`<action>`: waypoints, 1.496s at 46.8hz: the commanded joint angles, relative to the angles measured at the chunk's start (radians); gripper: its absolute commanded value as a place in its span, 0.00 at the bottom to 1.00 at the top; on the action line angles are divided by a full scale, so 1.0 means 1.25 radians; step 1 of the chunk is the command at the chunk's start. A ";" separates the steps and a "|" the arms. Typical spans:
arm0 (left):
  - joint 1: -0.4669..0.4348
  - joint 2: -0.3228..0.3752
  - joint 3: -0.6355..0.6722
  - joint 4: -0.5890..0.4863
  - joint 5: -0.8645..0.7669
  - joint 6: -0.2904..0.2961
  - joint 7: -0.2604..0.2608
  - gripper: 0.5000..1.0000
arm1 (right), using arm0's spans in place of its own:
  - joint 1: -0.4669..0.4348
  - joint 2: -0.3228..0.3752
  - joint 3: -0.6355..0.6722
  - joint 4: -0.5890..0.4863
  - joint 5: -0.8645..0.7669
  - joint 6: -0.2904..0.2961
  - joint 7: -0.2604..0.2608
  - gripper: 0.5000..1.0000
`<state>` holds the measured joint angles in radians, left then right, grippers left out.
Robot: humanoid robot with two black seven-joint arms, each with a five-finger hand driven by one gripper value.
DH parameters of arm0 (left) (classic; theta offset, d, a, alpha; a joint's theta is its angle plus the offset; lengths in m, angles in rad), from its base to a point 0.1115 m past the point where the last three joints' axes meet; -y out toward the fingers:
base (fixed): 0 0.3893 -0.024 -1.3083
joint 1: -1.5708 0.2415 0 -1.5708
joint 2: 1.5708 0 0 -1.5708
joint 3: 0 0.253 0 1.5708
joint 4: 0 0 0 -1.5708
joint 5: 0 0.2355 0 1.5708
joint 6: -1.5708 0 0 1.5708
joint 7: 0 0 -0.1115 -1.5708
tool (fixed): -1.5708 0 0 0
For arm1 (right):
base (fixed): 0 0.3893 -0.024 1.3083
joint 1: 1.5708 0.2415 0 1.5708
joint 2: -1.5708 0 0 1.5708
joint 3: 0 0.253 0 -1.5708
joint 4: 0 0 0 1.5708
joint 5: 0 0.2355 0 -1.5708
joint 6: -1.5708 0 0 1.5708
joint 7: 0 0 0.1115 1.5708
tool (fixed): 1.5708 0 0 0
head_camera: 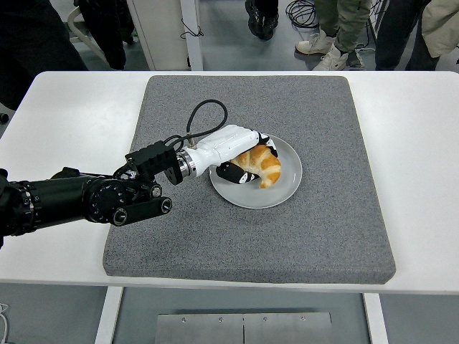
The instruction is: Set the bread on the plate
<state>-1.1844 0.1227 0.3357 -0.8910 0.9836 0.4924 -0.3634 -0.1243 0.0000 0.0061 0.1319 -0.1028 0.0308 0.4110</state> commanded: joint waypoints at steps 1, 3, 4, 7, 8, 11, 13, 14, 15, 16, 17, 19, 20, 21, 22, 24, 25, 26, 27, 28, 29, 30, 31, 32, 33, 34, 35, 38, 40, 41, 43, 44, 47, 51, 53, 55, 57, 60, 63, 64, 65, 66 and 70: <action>0.006 0.000 -0.002 0.000 -0.001 0.000 0.000 0.00 | 0.000 0.000 0.000 0.000 0.000 0.000 0.000 1.00; 0.006 0.000 -0.002 0.000 -0.001 0.000 0.001 0.00 | 0.000 0.000 0.000 0.000 0.000 0.000 -0.001 1.00; 0.009 0.000 -0.002 0.000 -0.003 0.000 0.001 0.00 | 0.000 0.000 0.000 0.000 0.000 0.000 0.000 1.00; 0.011 0.000 -0.004 0.000 -0.003 0.000 0.000 0.00 | 0.000 0.000 0.000 0.000 0.000 0.000 0.000 1.00; 0.010 0.000 -0.004 0.000 -0.003 0.000 0.001 0.00 | 0.000 0.000 0.000 0.000 0.000 0.000 0.000 1.00; 0.011 0.000 -0.004 0.000 -0.004 0.000 0.001 0.00 | 0.000 0.000 0.000 0.000 0.000 0.000 0.000 1.00; 0.011 0.000 -0.004 0.000 -0.004 0.000 0.001 0.00 | 0.000 0.000 0.000 0.000 0.000 0.000 0.000 1.00; 0.011 0.000 -0.004 0.000 -0.005 0.000 0.001 0.00 | 0.000 0.000 0.000 0.000 0.000 0.000 0.000 1.00; 0.011 0.000 -0.004 0.000 -0.005 0.000 0.001 0.00 | 0.000 0.000 0.000 0.000 0.000 0.000 0.000 1.00; 0.011 0.000 -0.004 0.000 -0.005 0.000 0.001 0.00 | 0.000 0.000 0.000 0.000 0.000 0.000 0.000 1.00; 0.011 0.001 -0.005 0.000 -0.006 0.000 0.001 0.00 | 0.000 0.000 0.000 0.000 0.000 0.000 0.000 1.00; 0.011 0.000 -0.005 0.000 -0.006 0.000 0.001 0.00 | 0.000 0.000 0.000 0.000 0.000 0.000 0.000 1.00; 0.011 0.000 -0.005 0.000 -0.008 0.000 0.001 0.00 | 0.000 0.000 0.000 0.000 0.000 0.000 0.000 1.00; 0.011 0.000 -0.006 0.000 -0.008 0.001 0.001 0.00 | 0.000 0.000 0.000 0.000 0.000 0.000 0.000 1.00; 0.011 0.001 -0.006 0.000 -0.009 0.002 0.001 0.00 | 0.000 0.000 0.000 0.000 0.000 0.000 0.000 1.00; 0.011 0.001 -0.006 0.000 -0.010 0.005 0.001 0.00 | 0.000 0.000 0.000 0.000 0.000 0.000 0.000 1.00; 0.012 0.001 -0.006 0.000 -0.010 0.005 0.001 0.00 | 0.000 0.000 0.000 0.000 0.000 0.000 0.000 1.00; 0.012 0.001 -0.006 0.000 -0.010 0.006 0.001 0.00 | 0.000 0.000 0.000 0.000 0.000 0.000 0.000 1.00; 0.012 0.001 -0.006 0.000 -0.010 0.006 0.001 0.00 | 0.000 0.000 0.000 0.000 0.000 0.000 -0.001 1.00; 0.012 0.001 -0.006 0.000 -0.010 0.006 0.001 0.00 | 0.000 0.000 0.000 0.000 0.000 0.000 0.000 1.00; 0.015 0.001 -0.007 0.000 -0.011 0.006 0.001 0.00 | 0.000 0.000 0.000 0.000 0.000 0.000 0.000 1.00; 0.016 0.002 -0.007 0.000 -0.011 0.006 0.001 0.00 | 0.000 0.000 0.000 0.000 0.000 0.000 0.000 1.00; 0.017 0.002 -0.007 0.000 -0.011 0.006 0.001 0.00 | 0.000 0.000 0.000 0.000 0.000 0.000 0.000 1.00; 0.017 0.004 -0.007 0.000 -0.011 0.007 0.001 0.00 | 0.000 0.000 0.000 0.000 0.000 0.000 0.000 1.00; 0.017 0.004 -0.007 0.000 -0.011 0.009 0.001 0.01 | 0.000 0.000 0.000 0.000 0.000 0.000 0.000 1.00; 0.018 0.004 -0.007 0.000 -0.011 0.011 0.001 0.04 | 0.000 0.000 0.000 0.000 0.000 0.000 0.000 1.00; 0.019 0.004 -0.007 0.000 -0.011 0.012 0.001 0.07 | 0.000 0.000 0.000 0.000 0.000 0.000 0.000 1.00; 0.023 0.004 -0.007 0.000 -0.011 0.018 0.001 0.13 | 0.000 0.000 0.000 0.000 0.000 0.000 0.000 1.00; 0.025 0.004 -0.008 0.000 -0.011 0.022 0.001 0.16 | 0.000 0.000 0.000 0.000 0.000 0.000 -0.001 1.00; 0.025 0.004 -0.008 0.000 -0.011 0.023 0.001 0.17 | 0.000 0.000 0.000 0.000 0.000 0.000 0.000 1.00; 0.025 0.004 -0.008 0.000 -0.011 0.026 0.001 0.19 | 0.000 0.000 0.000 0.000 0.000 0.000 0.000 1.00; 0.025 0.004 -0.008 0.000 -0.011 0.026 0.001 0.20 | 0.000 0.000 0.000 0.000 0.000 0.000 0.000 1.00; 0.026 0.004 -0.008 0.000 -0.011 0.027 0.001 0.23 | 0.000 0.000 0.000 0.000 0.000 0.000 0.000 1.00; 0.026 0.005 -0.011 0.000 -0.015 0.027 0.001 0.28 | 0.000 0.000 0.000 0.000 0.000 0.000 0.000 1.00; 0.027 0.005 -0.016 0.000 -0.025 0.027 0.001 0.31 | 0.000 0.000 0.000 0.000 0.000 0.000 0.000 1.00; 0.027 0.005 -0.019 0.000 -0.033 0.027 0.001 0.35 | 0.000 0.000 0.000 0.000 0.000 0.000 0.000 1.00; 0.027 0.004 -0.019 0.000 -0.039 0.028 0.001 0.38 | 0.000 0.000 0.000 0.000 0.000 0.000 0.000 1.00; 0.027 0.005 -0.021 0.000 -0.041 0.027 0.001 0.41 | 0.000 0.000 0.000 0.000 0.000 0.000 0.000 1.00; 0.026 0.005 -0.021 0.000 -0.041 0.027 0.001 0.44 | 0.000 0.000 0.000 0.000 0.000 0.000 0.000 1.00; 0.027 0.005 -0.021 0.000 -0.041 0.027 0.001 0.45 | 0.000 0.000 0.000 0.000 0.000 0.000 0.000 1.00; 0.027 0.005 -0.021 0.000 -0.041 0.027 0.001 0.46 | 0.000 0.000 0.000 0.000 0.000 0.000 0.000 1.00; 0.026 0.005 -0.021 0.000 -0.041 0.027 0.000 0.47 | 0.000 0.000 0.000 0.000 0.000 0.000 -0.001 1.00; 0.027 0.005 -0.021 0.000 -0.042 0.027 0.000 0.51 | 0.000 0.000 0.000 0.000 0.000 0.000 0.000 1.00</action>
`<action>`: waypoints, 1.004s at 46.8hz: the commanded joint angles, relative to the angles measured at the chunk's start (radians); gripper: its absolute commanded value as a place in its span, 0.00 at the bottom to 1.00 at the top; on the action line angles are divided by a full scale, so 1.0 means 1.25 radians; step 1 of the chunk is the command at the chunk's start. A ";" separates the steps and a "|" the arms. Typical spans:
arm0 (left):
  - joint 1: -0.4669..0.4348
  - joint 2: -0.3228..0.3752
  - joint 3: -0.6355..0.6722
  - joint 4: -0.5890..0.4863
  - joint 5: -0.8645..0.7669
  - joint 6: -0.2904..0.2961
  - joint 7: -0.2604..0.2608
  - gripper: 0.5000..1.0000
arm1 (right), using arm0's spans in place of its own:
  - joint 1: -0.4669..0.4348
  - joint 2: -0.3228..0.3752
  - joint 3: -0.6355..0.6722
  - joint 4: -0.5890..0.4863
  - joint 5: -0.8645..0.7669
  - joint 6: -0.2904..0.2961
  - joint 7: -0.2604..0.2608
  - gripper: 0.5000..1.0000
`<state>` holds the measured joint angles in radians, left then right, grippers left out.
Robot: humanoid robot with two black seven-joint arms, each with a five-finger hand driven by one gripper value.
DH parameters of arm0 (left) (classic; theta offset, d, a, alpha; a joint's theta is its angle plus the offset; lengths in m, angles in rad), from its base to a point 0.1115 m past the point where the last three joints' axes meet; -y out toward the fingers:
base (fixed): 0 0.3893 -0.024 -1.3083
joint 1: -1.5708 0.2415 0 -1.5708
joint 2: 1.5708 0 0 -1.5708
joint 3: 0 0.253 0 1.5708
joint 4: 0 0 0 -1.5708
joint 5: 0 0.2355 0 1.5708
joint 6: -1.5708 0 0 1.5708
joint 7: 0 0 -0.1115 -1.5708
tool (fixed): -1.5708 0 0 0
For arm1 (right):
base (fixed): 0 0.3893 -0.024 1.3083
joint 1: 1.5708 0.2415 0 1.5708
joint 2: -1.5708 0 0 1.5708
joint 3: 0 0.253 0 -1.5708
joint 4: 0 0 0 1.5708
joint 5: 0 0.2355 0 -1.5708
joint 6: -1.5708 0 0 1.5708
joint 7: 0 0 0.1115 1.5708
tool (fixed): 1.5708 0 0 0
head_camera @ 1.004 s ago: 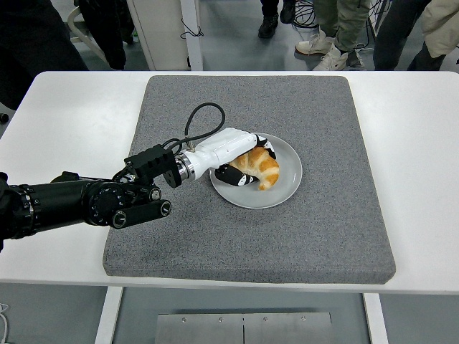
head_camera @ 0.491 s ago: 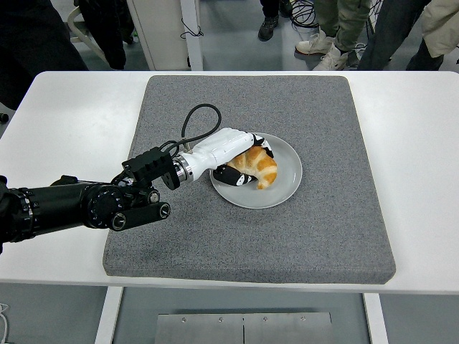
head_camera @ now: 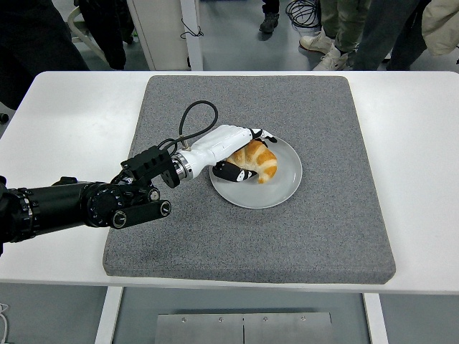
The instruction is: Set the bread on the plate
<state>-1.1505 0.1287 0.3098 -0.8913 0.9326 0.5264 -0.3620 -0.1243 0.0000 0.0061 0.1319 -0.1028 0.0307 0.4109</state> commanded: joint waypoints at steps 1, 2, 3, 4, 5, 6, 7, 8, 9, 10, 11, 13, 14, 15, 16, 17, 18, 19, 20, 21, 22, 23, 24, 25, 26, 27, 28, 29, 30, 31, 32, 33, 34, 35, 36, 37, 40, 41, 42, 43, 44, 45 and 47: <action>0.000 0.000 0.000 0.000 -0.005 0.000 -0.001 0.53 | 0.000 0.000 0.000 0.000 0.000 0.000 0.000 1.00; 0.000 0.000 0.000 0.000 -0.007 0.000 -0.001 0.55 | 0.000 0.000 0.000 0.000 0.000 0.000 0.000 1.00; 0.000 0.000 0.000 0.000 -0.012 0.000 -0.001 0.57 | 0.000 0.000 0.000 0.000 0.000 0.000 0.000 1.00; 0.000 0.000 0.000 0.000 -0.017 -0.001 0.000 0.59 | 0.000 0.000 0.000 0.000 0.000 0.000 0.000 1.00; 0.000 0.000 0.000 0.000 -0.023 -0.001 0.000 0.61 | 0.000 0.000 0.000 0.000 0.000 0.000 0.000 1.00; 0.000 0.000 0.000 0.000 -0.028 -0.001 -0.001 0.62 | 0.000 0.000 0.000 0.000 0.000 0.000 0.000 1.00; 0.000 0.000 0.000 0.000 -0.032 -0.001 0.000 0.64 | 0.000 0.000 0.000 0.000 0.000 0.000 0.000 1.00; -0.001 0.000 0.000 0.000 -0.037 -0.001 0.000 0.65 | 0.000 0.000 0.000 0.000 0.000 0.000 0.000 1.00; -0.001 0.000 0.000 0.000 -0.040 -0.001 0.000 0.67 | 0.000 0.000 0.000 0.000 0.000 0.000 0.000 1.00; -0.001 0.000 0.000 0.000 -0.044 -0.001 0.000 0.70 | 0.000 0.000 0.000 0.000 0.000 0.000 0.000 1.00; 0.000 0.000 0.000 0.000 -0.048 -0.001 0.000 0.71 | 0.000 0.000 0.000 0.000 0.000 0.000 0.000 1.00; -0.001 0.000 0.000 0.000 -0.053 -0.004 -0.001 0.75 | 0.000 0.000 0.000 0.000 0.000 0.000 0.000 1.00; -0.001 -0.001 0.000 0.000 -0.053 -0.004 -0.001 0.77 | 0.000 0.000 0.000 0.000 0.000 0.000 0.000 1.00; -0.001 0.000 0.000 0.000 -0.053 -0.004 -0.001 0.78 | 0.000 0.000 0.000 0.000 0.000 0.000 0.000 1.00; -0.001 0.000 0.000 -0.001 -0.054 -0.006 -0.001 0.79 | 0.000 0.000 0.000 0.000 0.000 0.000 0.000 1.00; -0.001 0.000 0.000 -0.001 -0.054 -0.006 -0.001 0.80 | 0.000 0.000 0.000 0.000 0.000 0.000 0.000 1.00; -0.001 0.000 0.000 0.000 -0.054 -0.006 -0.001 0.80 | 0.000 0.000 0.000 0.000 0.000 0.000 0.000 1.00; -0.001 0.000 0.000 -0.001 -0.056 -0.006 -0.001 0.81 | 0.000 0.000 0.000 0.000 0.000 0.000 0.000 1.00; -0.001 0.000 0.000 0.000 -0.058 -0.006 -0.001 0.82 | 0.000 0.000 0.000 0.000 0.000 0.000 0.000 1.00; -0.001 0.000 0.000 0.000 -0.059 -0.006 -0.002 0.83 | 0.000 0.000 0.000 0.000 0.000 0.000 0.000 1.00; -0.001 0.000 0.000 0.000 -0.059 -0.006 -0.004 0.84 | 0.000 0.000 0.000 0.000 0.000 0.000 0.000 1.00; -0.001 0.000 0.000 -0.001 -0.059 -0.006 -0.004 0.84 | 0.000 0.000 0.000 0.000 0.000 0.000 0.000 1.00; -0.001 -0.001 0.000 -0.001 -0.059 -0.006 -0.004 0.84 | 0.000 0.000 0.000 0.000 0.000 0.000 0.000 1.00; -0.001 -0.001 0.000 -0.001 -0.059 -0.006 -0.004 0.84 | 0.000 0.000 0.000 0.000 0.000 0.000 0.000 1.00; -0.001 -0.001 0.000 -0.001 -0.061 -0.006 -0.004 0.84 | 0.000 0.000 0.000 0.000 0.000 0.000 0.000 1.00; -0.001 -0.001 0.000 0.000 -0.064 -0.006 -0.004 0.84 | 0.000 0.000 0.000 0.000 0.000 0.000 0.000 1.00; -0.001 -0.001 0.000 0.000 -0.065 -0.006 -0.004 0.84 | 0.000 0.000 0.000 0.000 0.000 0.000 0.000 1.00; -0.001 -0.001 0.000 0.000 -0.067 -0.006 -0.004 0.84 | 0.000 0.000 0.000 0.000 0.000 0.000 0.000 1.00; -0.001 -0.001 0.000 -0.001 -0.070 -0.008 -0.004 0.84 | 0.000 0.000 0.000 0.000 0.000 0.000 0.000 1.00; -0.001 -0.001 0.000 -0.001 -0.070 -0.008 -0.004 0.84 | 0.000 0.000 0.000 0.000 0.000 0.000 0.000 1.00; -0.001 -0.001 -0.001 -0.001 -0.070 -0.008 -0.004 0.85 | 0.000 0.000 0.000 0.000 0.000 0.000 0.000 1.00; -0.001 -0.001 -0.001 -0.001 -0.070 -0.008 -0.004 0.85 | 0.000 0.000 0.000 0.000 0.000 0.000 0.000 1.00; -0.001 -0.001 -0.001 -0.001 -0.070 -0.008 -0.004 0.85 | 0.000 0.000 0.000 0.000 0.000 0.000 0.000 1.00; -0.001 0.000 -0.001 -0.002 -0.071 -0.009 -0.004 0.85 | 0.000 0.000 0.000 0.000 0.000 0.000 -0.001 1.00; -0.001 0.000 -0.005 -0.002 -0.071 -0.009 -0.004 0.85 | 0.000 0.000 0.000 0.000 0.000 0.000 0.000 1.00; -0.001 0.000 -0.008 -0.004 -0.071 -0.010 -0.004 0.85 | 0.000 0.000 0.000 0.000 0.000 0.000 0.000 1.00; -0.001 0.000 -0.022 -0.006 -0.075 -0.014 -0.004 0.85 | 0.000 0.000 0.000 0.000 0.000 0.000 0.000 1.00; -0.001 0.000 -0.023 -0.007 -0.076 -0.015 -0.004 0.85 | 0.000 0.000 0.000 0.000 0.000 0.000 0.000 1.00; -0.001 0.003 -0.024 -0.009 -0.076 -0.015 -0.004 0.85 | 0.000 0.000 0.000 0.000 0.000 0.000 0.000 1.00; -0.001 0.003 -0.026 -0.010 -0.077 -0.016 -0.002 0.86 | 0.000 0.000 0.000 0.000 0.000 0.000 0.000 1.00; -0.001 0.004 -0.027 -0.010 -0.077 -0.019 -0.004 0.86 | 0.000 0.000 0.000 0.000 0.000 0.000 0.000 1.00; -0.001 0.004 -0.027 -0.010 -0.078 -0.021 -0.002 0.86 | 0.000 0.000 0.000 0.000 0.000 0.000 0.000 1.00; -0.002 0.004 -0.028 -0.011 -0.088 -0.023 -0.002 0.86 | 0.000 0.000 0.000 0.000 0.000 0.000 0.000 1.00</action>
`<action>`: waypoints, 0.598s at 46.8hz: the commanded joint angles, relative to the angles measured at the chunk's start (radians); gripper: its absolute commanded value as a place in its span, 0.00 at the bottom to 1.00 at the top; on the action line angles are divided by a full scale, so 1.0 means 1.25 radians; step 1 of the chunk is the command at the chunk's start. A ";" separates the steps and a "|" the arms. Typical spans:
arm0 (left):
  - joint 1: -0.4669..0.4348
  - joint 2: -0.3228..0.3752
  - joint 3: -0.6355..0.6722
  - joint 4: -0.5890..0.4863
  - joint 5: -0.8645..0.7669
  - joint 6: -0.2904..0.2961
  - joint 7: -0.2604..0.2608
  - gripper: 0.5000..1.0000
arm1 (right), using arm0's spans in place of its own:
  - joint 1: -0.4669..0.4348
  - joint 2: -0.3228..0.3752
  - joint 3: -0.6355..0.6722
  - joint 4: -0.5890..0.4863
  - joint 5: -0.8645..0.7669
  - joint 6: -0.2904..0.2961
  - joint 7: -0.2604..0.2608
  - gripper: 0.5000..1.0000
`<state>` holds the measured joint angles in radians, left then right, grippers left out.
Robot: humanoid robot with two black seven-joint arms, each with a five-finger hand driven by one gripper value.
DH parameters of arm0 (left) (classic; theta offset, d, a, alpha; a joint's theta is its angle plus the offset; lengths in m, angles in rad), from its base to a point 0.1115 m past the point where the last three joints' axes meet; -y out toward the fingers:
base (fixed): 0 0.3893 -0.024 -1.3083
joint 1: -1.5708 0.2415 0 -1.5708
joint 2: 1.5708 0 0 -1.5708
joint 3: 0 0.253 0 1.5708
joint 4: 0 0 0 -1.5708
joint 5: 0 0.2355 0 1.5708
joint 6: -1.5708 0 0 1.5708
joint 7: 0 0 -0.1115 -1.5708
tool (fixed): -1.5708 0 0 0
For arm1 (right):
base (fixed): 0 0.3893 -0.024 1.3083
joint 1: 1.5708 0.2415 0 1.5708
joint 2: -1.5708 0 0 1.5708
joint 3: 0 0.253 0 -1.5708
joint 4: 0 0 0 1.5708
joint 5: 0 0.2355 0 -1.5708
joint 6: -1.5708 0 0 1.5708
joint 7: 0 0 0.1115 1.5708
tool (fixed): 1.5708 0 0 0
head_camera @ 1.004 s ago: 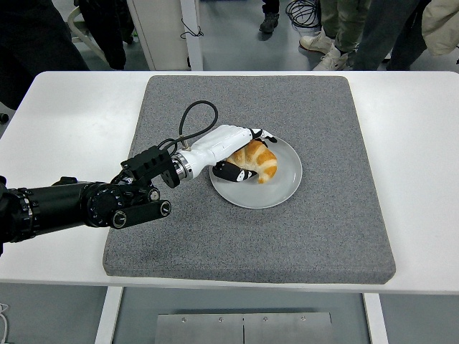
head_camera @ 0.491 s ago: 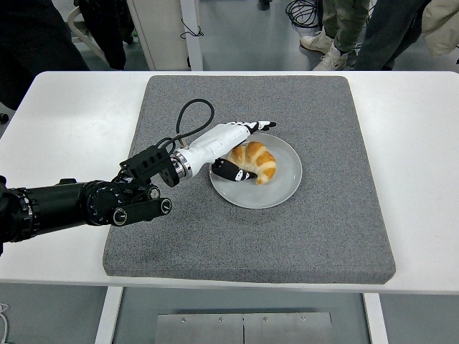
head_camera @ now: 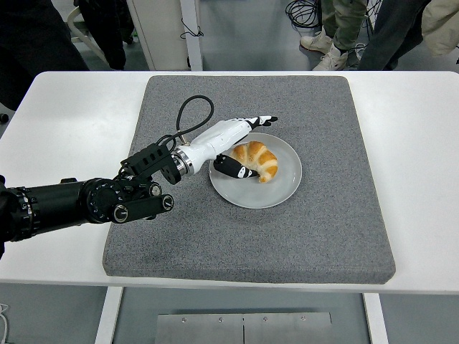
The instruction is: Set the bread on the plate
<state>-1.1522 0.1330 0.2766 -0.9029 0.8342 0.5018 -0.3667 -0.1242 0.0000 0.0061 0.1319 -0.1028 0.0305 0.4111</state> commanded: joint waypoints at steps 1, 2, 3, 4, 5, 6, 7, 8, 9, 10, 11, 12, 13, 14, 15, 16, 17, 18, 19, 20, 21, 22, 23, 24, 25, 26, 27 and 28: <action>-0.001 0.000 -0.002 -0.002 -0.013 -0.005 0.001 0.86 | 0.000 0.000 0.000 0.000 0.000 0.000 0.000 1.00; -0.002 0.000 -0.002 -0.002 -0.019 -0.006 0.001 0.86 | 0.000 0.000 0.000 0.000 0.000 0.000 0.000 1.00; -0.002 0.002 -0.002 -0.002 -0.025 -0.008 0.001 0.86 | 0.000 0.000 0.000 0.000 0.000 0.000 0.000 1.00; -0.004 0.002 -0.002 -0.002 -0.030 -0.009 0.001 0.87 | 0.000 0.000 0.000 0.000 0.000 0.000 0.000 1.00; -0.004 0.003 -0.002 -0.002 -0.035 -0.010 0.000 0.87 | 0.000 0.000 0.000 0.000 0.000 0.000 0.000 1.00; -0.004 0.005 -0.002 -0.003 -0.039 -0.012 0.000 0.87 | 0.000 0.000 0.000 0.000 0.000 0.000 0.000 1.00; -0.004 0.006 -0.002 -0.003 -0.043 -0.015 0.001 0.87 | 0.000 0.000 0.000 0.000 0.000 0.000 0.000 1.00; -0.004 0.009 -0.002 -0.005 -0.045 -0.017 0.000 0.87 | 0.000 0.000 0.000 0.000 0.000 0.000 0.000 1.00; -0.004 0.010 -0.003 -0.009 -0.046 -0.020 0.001 0.87 | 0.000 0.000 0.000 0.000 0.000 0.000 0.000 1.00; -0.004 0.011 -0.005 -0.014 -0.050 -0.022 0.001 0.87 | 0.000 0.000 0.000 0.000 0.000 0.000 0.000 1.00; -0.004 0.013 -0.010 -0.020 -0.054 -0.025 0.001 0.87 | 0.000 0.000 0.000 0.000 0.000 0.000 0.000 1.00; -0.004 0.015 -0.016 -0.027 -0.059 -0.028 0.003 0.87 | 0.000 0.000 0.000 0.000 0.000 0.000 0.000 1.00; -0.004 0.019 -0.022 -0.034 -0.064 -0.031 0.003 0.87 | 0.000 0.000 0.000 0.000 0.000 0.000 0.000 1.00; -0.004 0.025 -0.029 -0.038 -0.067 -0.037 0.004 0.87 | 0.000 0.000 0.000 0.000 0.000 0.000 0.000 1.00; -0.004 0.030 -0.032 -0.043 -0.071 -0.042 0.005 0.87 | 0.000 0.000 0.000 0.000 0.000 0.000 0.000 1.00; -0.004 0.033 -0.036 -0.048 -0.073 -0.047 0.006 0.87 | 0.000 0.000 0.000 0.000 0.000 0.000 0.000 1.00; -0.005 0.037 -0.040 -0.052 -0.076 -0.052 0.007 0.87 | 0.000 0.000 0.000 0.000 0.000 0.000 0.000 1.00; -0.005 0.040 -0.042 -0.056 -0.078 -0.055 0.007 0.87 | 0.000 0.000 0.000 0.000 0.000 0.000 0.000 1.00; -0.005 0.041 -0.047 -0.058 -0.080 -0.058 0.009 0.87 | 0.000 0.000 0.000 0.000 0.000 0.000 0.000 1.00; -0.005 0.042 -0.051 -0.059 -0.081 -0.060 0.009 0.87 | 0.000 0.000 0.000 0.000 0.000 0.000 0.000 1.00; -0.005 0.043 -0.054 -0.059 -0.083 -0.062 0.009 0.87 | 0.000 0.000 0.000 0.000 0.000 0.000 0.000 1.00; -0.005 0.046 -0.059 -0.059 -0.083 -0.064 0.009 0.87 | 0.000 0.000 0.000 0.000 0.000 0.000 0.000 1.00; -0.006 0.046 -0.063 -0.061 -0.084 -0.065 0.009 0.88 | 0.000 0.000 0.000 0.000 0.000 0.000 0.000 1.00; -0.006 0.047 -0.067 -0.061 -0.084 -0.069 0.009 0.88 | 0.000 0.000 0.000 0.000 0.000 0.000 0.000 1.00; -0.006 0.047 -0.070 -0.061 -0.086 -0.073 0.009 0.88 | 0.000 0.000 0.000 0.000 0.000 0.000 0.000 1.00; -0.006 0.048 -0.076 -0.061 -0.087 -0.076 0.009 0.88 | 0.000 0.000 0.000 0.000 0.000 0.000 0.000 1.00; -0.005 0.049 -0.085 -0.061 -0.088 -0.081 0.009 0.88 | 0.000 0.000 0.000 0.001 0.000 0.000 0.000 1.00; -0.005 0.053 -0.094 -0.061 -0.093 -0.087 0.009 0.88 | 0.000 0.000 0.000 0.001 0.000 0.000 0.000 1.00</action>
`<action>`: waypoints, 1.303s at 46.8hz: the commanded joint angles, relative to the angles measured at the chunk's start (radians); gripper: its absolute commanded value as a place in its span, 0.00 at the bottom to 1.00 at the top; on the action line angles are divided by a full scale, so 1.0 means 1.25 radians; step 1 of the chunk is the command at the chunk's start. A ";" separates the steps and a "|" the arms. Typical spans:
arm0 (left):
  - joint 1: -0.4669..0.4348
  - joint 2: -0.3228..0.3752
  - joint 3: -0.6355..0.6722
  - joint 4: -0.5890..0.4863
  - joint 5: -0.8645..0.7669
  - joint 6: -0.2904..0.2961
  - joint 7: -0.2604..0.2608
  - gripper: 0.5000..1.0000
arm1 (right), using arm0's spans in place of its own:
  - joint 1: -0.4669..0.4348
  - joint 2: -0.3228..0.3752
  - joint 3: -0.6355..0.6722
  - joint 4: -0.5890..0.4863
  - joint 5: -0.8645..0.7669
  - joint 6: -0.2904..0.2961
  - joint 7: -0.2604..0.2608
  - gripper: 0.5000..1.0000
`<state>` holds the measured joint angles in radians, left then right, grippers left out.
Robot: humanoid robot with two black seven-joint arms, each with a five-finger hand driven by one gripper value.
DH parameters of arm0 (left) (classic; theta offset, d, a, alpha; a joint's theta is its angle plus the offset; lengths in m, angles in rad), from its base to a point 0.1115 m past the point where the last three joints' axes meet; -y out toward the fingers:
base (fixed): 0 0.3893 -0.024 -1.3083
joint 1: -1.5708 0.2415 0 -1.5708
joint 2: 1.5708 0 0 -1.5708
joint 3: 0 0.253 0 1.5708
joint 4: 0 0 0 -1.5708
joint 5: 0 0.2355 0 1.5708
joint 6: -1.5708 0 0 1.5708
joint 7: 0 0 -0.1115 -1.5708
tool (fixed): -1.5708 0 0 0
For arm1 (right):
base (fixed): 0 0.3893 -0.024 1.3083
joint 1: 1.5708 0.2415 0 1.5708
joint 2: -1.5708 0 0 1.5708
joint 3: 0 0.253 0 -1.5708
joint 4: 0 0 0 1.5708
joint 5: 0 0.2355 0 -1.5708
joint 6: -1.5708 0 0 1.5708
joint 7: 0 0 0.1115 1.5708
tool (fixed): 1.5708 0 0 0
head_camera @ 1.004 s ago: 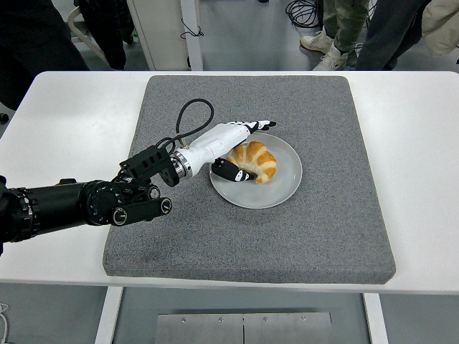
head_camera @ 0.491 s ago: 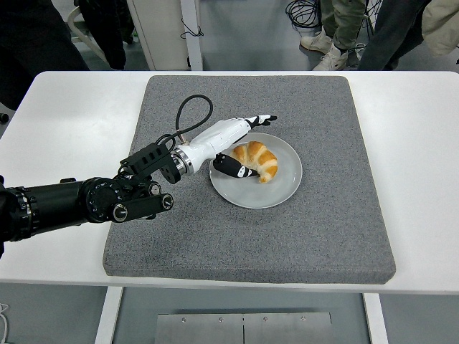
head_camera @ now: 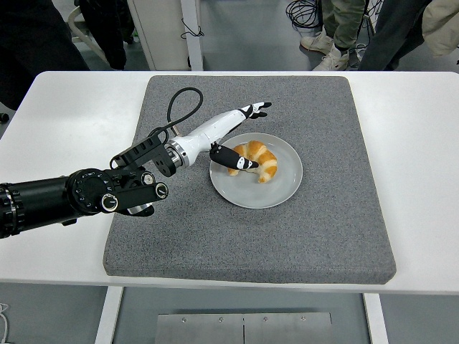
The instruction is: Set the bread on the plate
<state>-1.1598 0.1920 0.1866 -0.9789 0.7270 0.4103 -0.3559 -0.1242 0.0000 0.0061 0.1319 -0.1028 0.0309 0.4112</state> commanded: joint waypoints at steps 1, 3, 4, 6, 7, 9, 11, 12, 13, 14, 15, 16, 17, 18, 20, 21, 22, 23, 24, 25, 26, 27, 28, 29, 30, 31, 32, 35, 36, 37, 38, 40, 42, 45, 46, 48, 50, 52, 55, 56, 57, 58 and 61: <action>0.003 0.010 -0.033 0.000 -0.015 -0.020 0.001 0.88 | 0.000 0.000 0.000 0.001 0.000 0.000 0.000 1.00; 0.003 0.014 -0.049 0.000 -0.029 -0.034 0.001 0.88 | 0.000 0.000 0.000 0.001 0.000 0.000 0.000 1.00; 0.003 0.017 -0.056 0.000 -0.037 -0.042 0.001 0.88 | 0.000 0.000 0.000 0.001 0.000 0.000 0.000 1.00; 0.003 0.021 -0.073 0.000 -0.053 -0.057 0.001 0.89 | 0.000 0.000 0.000 0.001 0.000 0.000 0.000 1.00; 0.003 0.021 -0.082 0.000 -0.061 -0.062 0.001 0.89 | 0.000 0.000 0.000 0.001 0.000 0.000 0.000 1.00; 0.001 0.023 -0.101 0.001 -0.077 -0.071 0.001 0.89 | 0.000 0.000 0.000 0.001 0.000 0.000 0.000 1.00; 0.003 0.023 -0.121 0.001 -0.089 -0.075 0.001 0.89 | 0.000 0.000 0.000 0.001 0.000 0.000 0.000 1.00; 0.003 0.024 -0.131 0.001 -0.093 -0.077 0.002 0.89 | 0.000 0.000 0.000 0.001 0.000 0.000 0.000 1.00; 0.003 0.026 -0.139 0.001 -0.097 -0.078 0.001 0.89 | 0.000 0.000 0.000 0.001 0.000 0.000 0.000 1.00; 0.003 0.029 -0.150 0.001 -0.099 -0.079 0.001 0.89 | 0.000 0.000 0.000 0.001 0.000 0.000 0.000 1.00; 0.004 0.035 -0.160 0.001 -0.101 -0.082 0.001 0.90 | 0.000 0.000 0.000 0.001 0.000 0.000 0.000 1.00; 0.004 0.040 -0.170 0.001 -0.103 -0.083 0.001 0.90 | 0.000 0.000 0.000 0.001 0.000 0.000 -0.001 1.00; 0.004 0.045 -0.179 0.001 -0.104 -0.085 0.001 0.90 | 0.000 0.000 0.000 0.001 0.000 0.000 0.000 1.00; 0.005 0.048 -0.188 0.003 -0.104 -0.085 0.001 0.90 | 0.000 0.000 0.000 0.001 0.000 0.000 0.000 1.00; 0.006 0.051 -0.204 0.003 -0.105 -0.090 0.001 0.90 | 0.000 0.000 0.001 0.002 0.000 0.000 0.000 1.00; 0.006 0.053 -0.213 0.004 -0.109 -0.091 0.001 0.90 | 0.000 0.000 0.000 0.002 0.000 0.000 0.000 1.00; 0.006 0.054 -0.220 0.004 -0.113 -0.094 0.001 0.90 | 0.000 0.000 0.000 0.002 0.000 0.000 0.000 1.00; 0.006 0.055 -0.228 0.005 -0.119 -0.096 0.001 0.90 | 0.000 0.000 0.000 0.002 0.000 0.000 0.000 1.00; 0.007 0.056 -0.236 0.006 -0.125 -0.096 0.000 0.90 | 0.000 0.000 0.001 0.002 0.000 0.000 0.000 1.00; 0.007 0.057 -0.245 0.008 -0.132 -0.098 -0.001 0.91 | 0.000 0.000 0.000 0.002 0.000 0.000 0.000 1.00; 0.007 0.057 -0.252 0.009 -0.141 -0.098 -0.001 0.91 | 0.000 0.000 0.000 0.002 0.000 0.000 -0.001 1.00; 0.009 0.059 -0.261 0.010 -0.151 -0.098 -0.002 0.91 | 0.000 0.000 0.001 0.002 0.000 0.000 0.000 1.00; 0.009 0.059 -0.269 0.012 -0.161 -0.099 -0.004 0.91 | 0.000 0.000 0.000 0.002 0.000 0.000 0.000 1.00; 0.010 0.060 -0.277 0.014 -0.170 -0.099 -0.004 0.91 | 0.000 0.000 0.001 0.002 0.000 0.000 0.000 1.00; 0.011 0.062 -0.285 0.014 -0.180 -0.100 -0.004 0.92 | 0.000 0.000 0.000 0.002 0.000 0.000 0.000 1.00; 0.011 0.066 -0.293 0.015 -0.190 -0.100 -0.004 0.92 | 0.000 0.000 0.000 0.004 0.000 0.000 0.000 1.00; 0.012 0.070 -0.300 0.015 -0.199 -0.100 -0.004 0.92 | 0.000 0.000 0.000 0.002 0.000 0.000 -0.001 1.00; 0.015 0.073 -0.322 0.023 -0.221 -0.100 -0.006 0.92 | 0.000 0.000 0.001 0.004 0.000 0.000 0.000 1.00; 0.016 0.073 -0.330 0.030 -0.227 -0.100 -0.006 0.92 | 0.000 0.000 0.000 0.004 0.000 0.000 0.000 1.00; 0.020 0.073 -0.337 0.037 -0.233 -0.100 -0.006 0.92 | 0.000 0.000 0.001 0.004 0.000 0.000 0.000 1.00; 0.023 0.072 -0.346 0.044 -0.240 -0.101 -0.006 0.92 | 0.000 0.000 0.000 0.004 0.000 0.000 0.000 1.00; 0.032 0.072 -0.365 0.059 -0.255 -0.101 -0.006 0.92 | 0.000 0.000 0.000 0.004 0.000 0.000 0.000 1.00; 0.041 0.071 -0.387 0.069 -0.267 -0.102 -0.006 0.92 | 0.000 0.000 0.000 0.004 0.000 0.000 0.000 1.00; 0.053 0.071 -0.417 0.087 -0.285 -0.115 -0.006 0.92 | 0.000 0.000 0.000 0.004 0.000 0.000 0.000 1.00; 0.057 0.071 -0.427 0.093 -0.291 -0.122 -0.006 0.92 | 0.000 0.000 0.001 0.004 0.000 0.000 0.000 1.00; 0.065 0.071 -0.447 0.107 -0.302 -0.137 -0.006 0.92 | 0.000 0.000 0.000 0.004 0.000 0.000 0.000 1.00; 0.071 0.071 -0.472 0.122 -0.315 -0.155 -0.005 0.92 | 0.000 0.000 0.000 0.004 0.000 0.000 0.000 1.00; 0.080 0.071 -0.494 0.136 -0.331 -0.176 -0.005 0.91 | 0.000 0.000 0.000 0.004 0.000 0.000 0.000 1.00; 0.092 0.071 -0.523 0.158 -0.355 -0.209 -0.005 0.92 | 0.000 0.000 0.000 0.004 0.000 0.000 0.000 1.00; 0.096 0.071 -0.532 0.166 -0.362 -0.221 -0.005 0.92 | 0.000 0.000 0.000 0.004 0.000 0.000 0.000 1.00; 0.102 0.071 -0.541 0.172 -0.368 -0.232 -0.005 0.92 | 0.000 0.000 0.000 0.004 0.000 0.000 0.000 1.00; 0.106 0.071 -0.547 0.179 -0.374 -0.242 -0.005 0.92 | 0.000 0.000 0.000 0.004 0.000 0.000 0.000 1.00; 0.119 0.069 -0.569 0.196 -0.390 -0.264 -0.005 0.92 | 0.000 0.000 0.000 0.004 0.000 0.000 0.000 1.00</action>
<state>-1.0258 0.2805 -0.5006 -0.7527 0.2566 0.1044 -0.3621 -0.1242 0.0000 0.0063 0.1366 -0.1028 0.0305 0.4113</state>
